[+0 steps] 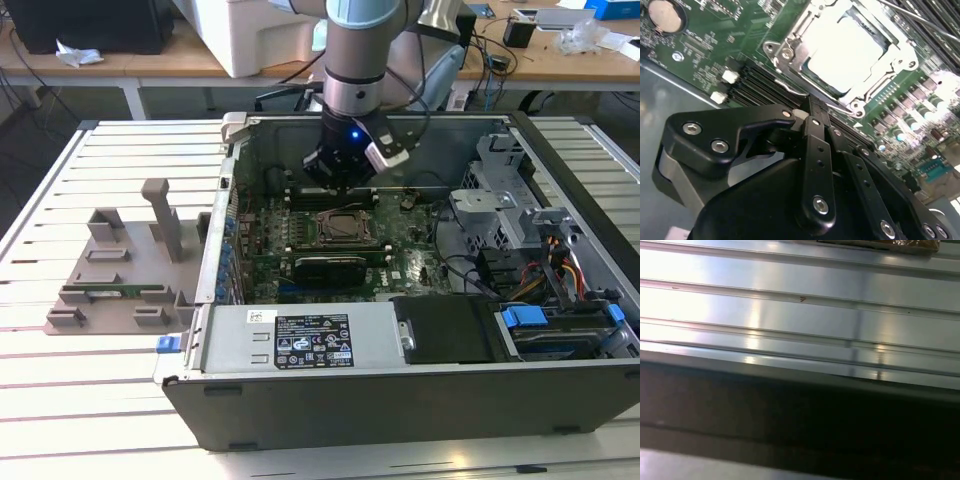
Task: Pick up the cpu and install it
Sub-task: 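Install the first cpu locking lever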
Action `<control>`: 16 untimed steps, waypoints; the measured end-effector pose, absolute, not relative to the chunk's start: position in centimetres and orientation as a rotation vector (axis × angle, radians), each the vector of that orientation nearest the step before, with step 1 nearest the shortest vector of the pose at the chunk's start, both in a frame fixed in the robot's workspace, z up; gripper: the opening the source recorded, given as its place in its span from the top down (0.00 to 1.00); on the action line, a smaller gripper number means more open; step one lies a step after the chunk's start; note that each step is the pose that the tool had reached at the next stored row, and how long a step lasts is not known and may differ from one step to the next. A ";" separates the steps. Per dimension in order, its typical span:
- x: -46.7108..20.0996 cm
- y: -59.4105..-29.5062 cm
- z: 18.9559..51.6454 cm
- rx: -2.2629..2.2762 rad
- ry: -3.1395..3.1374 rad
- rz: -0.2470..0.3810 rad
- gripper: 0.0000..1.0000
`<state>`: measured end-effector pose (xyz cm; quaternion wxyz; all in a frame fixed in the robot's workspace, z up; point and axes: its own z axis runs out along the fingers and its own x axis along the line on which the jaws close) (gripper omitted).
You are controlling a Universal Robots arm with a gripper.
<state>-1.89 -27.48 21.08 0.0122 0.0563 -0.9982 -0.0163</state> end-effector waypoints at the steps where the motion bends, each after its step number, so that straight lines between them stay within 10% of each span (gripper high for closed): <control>1: -1.7 -27.5 21.0 0.176 -3.111 -0.051 0.89; 16: -0.3 -27.6 20.2 0.177 -3.110 -0.050 0.89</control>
